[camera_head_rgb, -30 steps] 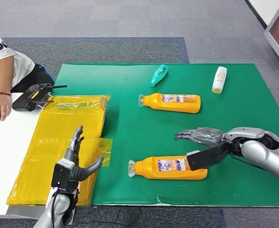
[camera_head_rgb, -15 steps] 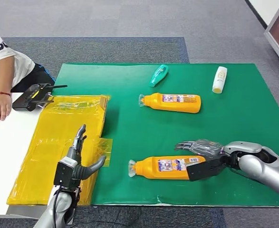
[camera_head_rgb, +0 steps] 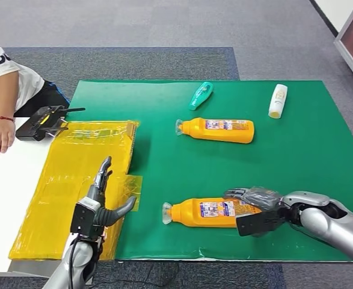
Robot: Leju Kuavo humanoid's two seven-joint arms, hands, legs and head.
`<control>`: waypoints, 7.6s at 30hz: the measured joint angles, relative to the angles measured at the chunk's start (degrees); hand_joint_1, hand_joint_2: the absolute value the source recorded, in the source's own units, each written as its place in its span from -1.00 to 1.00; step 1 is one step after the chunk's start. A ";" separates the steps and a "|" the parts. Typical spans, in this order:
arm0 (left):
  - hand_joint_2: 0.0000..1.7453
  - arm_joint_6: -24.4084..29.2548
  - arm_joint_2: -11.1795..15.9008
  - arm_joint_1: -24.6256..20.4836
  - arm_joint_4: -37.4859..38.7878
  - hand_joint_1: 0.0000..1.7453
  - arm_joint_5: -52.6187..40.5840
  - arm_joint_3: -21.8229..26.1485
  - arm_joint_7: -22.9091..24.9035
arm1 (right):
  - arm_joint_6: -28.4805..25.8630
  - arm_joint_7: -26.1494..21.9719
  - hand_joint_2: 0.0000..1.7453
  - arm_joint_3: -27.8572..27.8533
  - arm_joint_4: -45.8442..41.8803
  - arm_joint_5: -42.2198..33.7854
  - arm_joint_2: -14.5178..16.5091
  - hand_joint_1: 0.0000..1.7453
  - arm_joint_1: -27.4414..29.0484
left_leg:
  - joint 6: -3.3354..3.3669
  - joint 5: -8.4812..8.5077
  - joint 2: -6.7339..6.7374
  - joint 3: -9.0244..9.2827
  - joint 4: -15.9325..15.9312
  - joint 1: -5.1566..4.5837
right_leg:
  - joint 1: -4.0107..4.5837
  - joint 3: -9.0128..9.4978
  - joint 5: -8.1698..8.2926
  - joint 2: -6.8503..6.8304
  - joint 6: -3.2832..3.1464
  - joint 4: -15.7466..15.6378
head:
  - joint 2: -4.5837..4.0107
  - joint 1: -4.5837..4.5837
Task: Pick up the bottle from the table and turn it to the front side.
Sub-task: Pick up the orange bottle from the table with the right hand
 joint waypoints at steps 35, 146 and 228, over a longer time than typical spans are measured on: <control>1.00 -0.37 -0.47 1.56 0.02 -1.00 -1.13 1.14 0.74 | -1.35 4.25 1.00 -15.28 6.11 18.66 9.82 -1.00 8.99 | 0.08 0.08 0.00 -0.09 0.09 -0.05 | -0.05 -0.04 0.12 -0.01 0.09 0.00 | 0.00 -0.01; 1.00 -0.42 -0.68 1.22 0.04 -1.00 -1.50 1.67 1.05 | -1.23 2.19 1.00 -13.76 5.33 13.86 9.03 1.00 9.10 | 0.09 0.08 0.00 -0.28 0.12 -0.06 | -0.05 -0.21 0.12 -0.01 0.09 0.00 | 0.01 0.00; 1.00 -1.41 -0.85 2.96 -2.86 -1.00 -2.37 2.46 1.67 | -4.08 -25.73 1.00 -45.63 2.43 -14.76 47.51 1.00 32.04 | 0.04 0.11 0.00 -0.62 0.13 -0.05 | -0.03 -0.54 0.12 -0.03 0.09 0.02 | 0.00 -0.02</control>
